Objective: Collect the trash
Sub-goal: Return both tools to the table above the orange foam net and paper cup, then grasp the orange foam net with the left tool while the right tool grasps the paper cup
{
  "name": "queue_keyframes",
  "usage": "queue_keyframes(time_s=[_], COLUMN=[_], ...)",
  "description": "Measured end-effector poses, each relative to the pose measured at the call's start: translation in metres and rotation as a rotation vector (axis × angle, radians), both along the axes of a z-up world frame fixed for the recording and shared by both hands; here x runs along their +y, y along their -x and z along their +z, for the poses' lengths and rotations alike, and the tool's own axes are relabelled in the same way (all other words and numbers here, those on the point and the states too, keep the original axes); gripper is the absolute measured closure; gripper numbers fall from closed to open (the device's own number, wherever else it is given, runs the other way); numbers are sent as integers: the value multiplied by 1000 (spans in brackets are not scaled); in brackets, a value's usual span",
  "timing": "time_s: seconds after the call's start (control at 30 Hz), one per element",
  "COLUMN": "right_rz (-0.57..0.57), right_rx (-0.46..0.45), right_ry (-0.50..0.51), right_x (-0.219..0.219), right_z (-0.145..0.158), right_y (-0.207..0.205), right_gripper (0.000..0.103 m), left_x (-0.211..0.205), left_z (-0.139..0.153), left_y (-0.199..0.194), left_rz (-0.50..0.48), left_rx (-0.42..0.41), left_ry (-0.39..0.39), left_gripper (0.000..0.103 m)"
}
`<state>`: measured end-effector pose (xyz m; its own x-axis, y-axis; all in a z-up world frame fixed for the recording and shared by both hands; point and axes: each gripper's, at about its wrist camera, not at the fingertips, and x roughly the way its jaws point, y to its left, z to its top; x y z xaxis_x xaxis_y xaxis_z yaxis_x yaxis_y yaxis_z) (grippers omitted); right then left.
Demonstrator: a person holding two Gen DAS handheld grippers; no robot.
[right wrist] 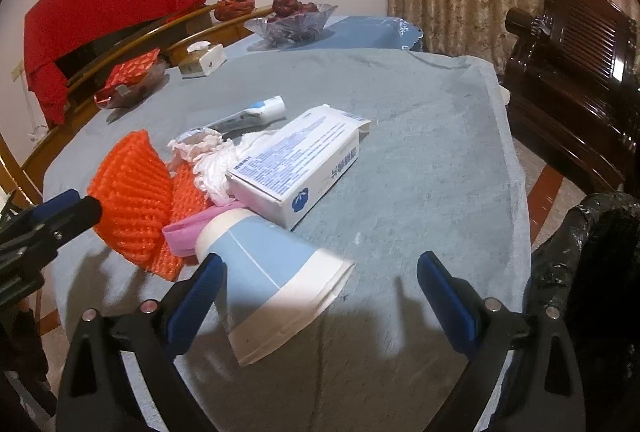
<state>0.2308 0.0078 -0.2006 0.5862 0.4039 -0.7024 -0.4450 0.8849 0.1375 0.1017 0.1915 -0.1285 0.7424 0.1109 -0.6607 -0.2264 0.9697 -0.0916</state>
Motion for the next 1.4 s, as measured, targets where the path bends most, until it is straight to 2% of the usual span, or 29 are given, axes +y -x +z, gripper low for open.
queue_keyframes(time_s=[0.4, 0.5, 0.67, 0.83, 0.9, 0.97, 1.1, 1.2, 1.23, 1.27, 1.4], right_rz=[7, 9, 4, 38, 66, 97, 132, 136, 135, 141, 180], right_rx=[19, 33, 60, 89, 96, 93, 70, 58, 55, 58, 33], right_ry=[-7, -18, -50, -78, -91, -96, -73, -92, -101, -108, -96], right_x=[3, 1, -2, 3, 7, 11, 19, 16, 14, 13, 14], right_z=[-7, -10, -14, -16, -15, -13, -5, 2, 5, 8, 18], right_y=[-8, -9, -11, -9, -6, -2, 5, 8, 8, 8, 15], right_gripper=[6, 6, 6, 8, 15, 31, 44, 64, 76, 82, 88], left_x=[-6, -6, -4, 0, -1, -2, -6, -9, -10, -11, -17], left_z=[-13, -14, -17, -17, -17, -15, -12, -7, -5, -4, 5], left_y=[-14, -14, -14, -13, -12, -12, -10, -6, -5, -5, 0], left_rz=[-11, -9, -13, -4, -7, -10, -20, -30, -34, -37, -48], left_rx=[31, 33, 49, 52, 52, 52, 50, 41, 37, 34, 19], left_ry=[25, 38, 50, 57, 54, 49, 38, 30, 27, 25, 24], left_gripper=[35, 39, 54, 61, 63, 65, 68, 70, 71, 72, 73])
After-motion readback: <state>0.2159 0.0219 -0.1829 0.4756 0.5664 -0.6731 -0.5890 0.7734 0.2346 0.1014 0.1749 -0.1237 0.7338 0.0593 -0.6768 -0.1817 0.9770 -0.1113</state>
